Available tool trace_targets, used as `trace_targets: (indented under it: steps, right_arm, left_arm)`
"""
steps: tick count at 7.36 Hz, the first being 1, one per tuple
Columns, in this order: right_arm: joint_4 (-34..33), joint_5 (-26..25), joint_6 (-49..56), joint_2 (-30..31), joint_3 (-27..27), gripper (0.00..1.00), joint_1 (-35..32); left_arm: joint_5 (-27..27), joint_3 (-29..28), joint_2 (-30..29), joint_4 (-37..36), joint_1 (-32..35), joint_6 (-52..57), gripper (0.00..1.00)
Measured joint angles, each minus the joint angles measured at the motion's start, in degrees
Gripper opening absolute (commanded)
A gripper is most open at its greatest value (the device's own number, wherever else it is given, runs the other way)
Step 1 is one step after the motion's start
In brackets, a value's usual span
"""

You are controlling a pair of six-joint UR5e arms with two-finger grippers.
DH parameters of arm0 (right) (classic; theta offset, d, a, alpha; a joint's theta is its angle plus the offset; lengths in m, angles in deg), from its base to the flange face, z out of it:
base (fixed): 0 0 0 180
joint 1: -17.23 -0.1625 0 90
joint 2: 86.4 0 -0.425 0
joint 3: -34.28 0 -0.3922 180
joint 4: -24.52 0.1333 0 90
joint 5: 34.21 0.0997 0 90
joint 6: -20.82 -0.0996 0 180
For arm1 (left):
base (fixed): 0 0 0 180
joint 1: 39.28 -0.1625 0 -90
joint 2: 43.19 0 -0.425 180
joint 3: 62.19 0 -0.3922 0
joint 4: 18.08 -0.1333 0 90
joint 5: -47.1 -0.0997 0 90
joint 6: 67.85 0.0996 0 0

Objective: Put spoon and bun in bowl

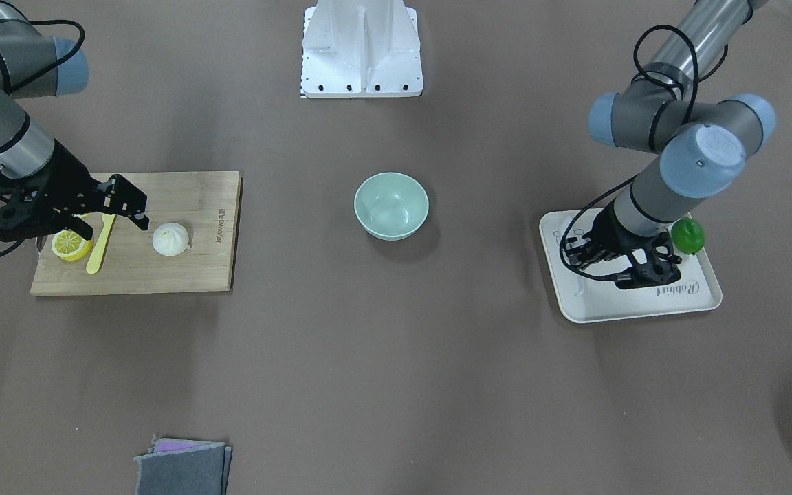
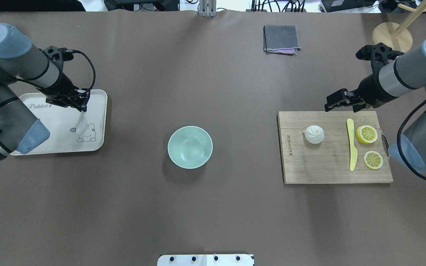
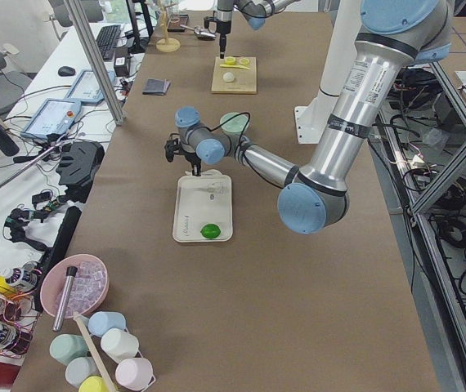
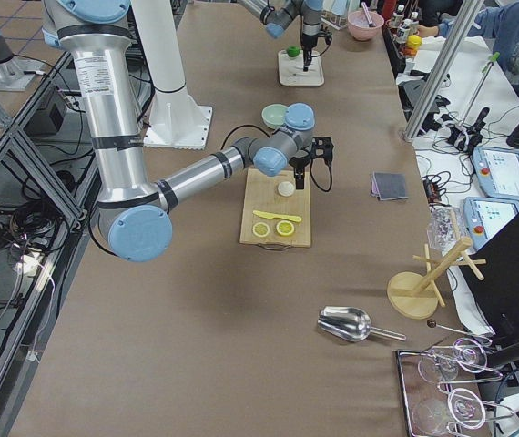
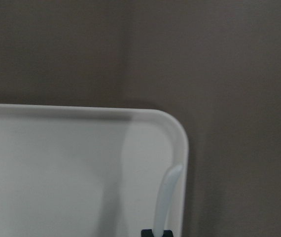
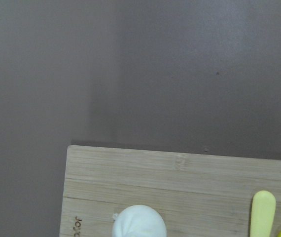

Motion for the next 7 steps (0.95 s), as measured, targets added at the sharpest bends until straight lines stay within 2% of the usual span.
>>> trace_targets:
  steps: [2,5,7]
  right_arm:
    - [0.0,-2.9,-0.3,-0.3,1.1,0.95,3.3]
    - [0.0,-3.8,-0.4,-0.3,1.9,0.92,5.9]
    - [0.0,-4.8,-0.4,-0.4,2.8,0.82,7.1]
  left_arm:
    - [-0.4,-0.1,-5.8,-0.3,-3.5,-7.1,0.0]
    - [-0.6,-0.2,-11.2,-0.4,-6.4,-15.1,0.0]
    - [-4.0,-0.2,-12.9,0.0,-10.0,-18.1,0.0]
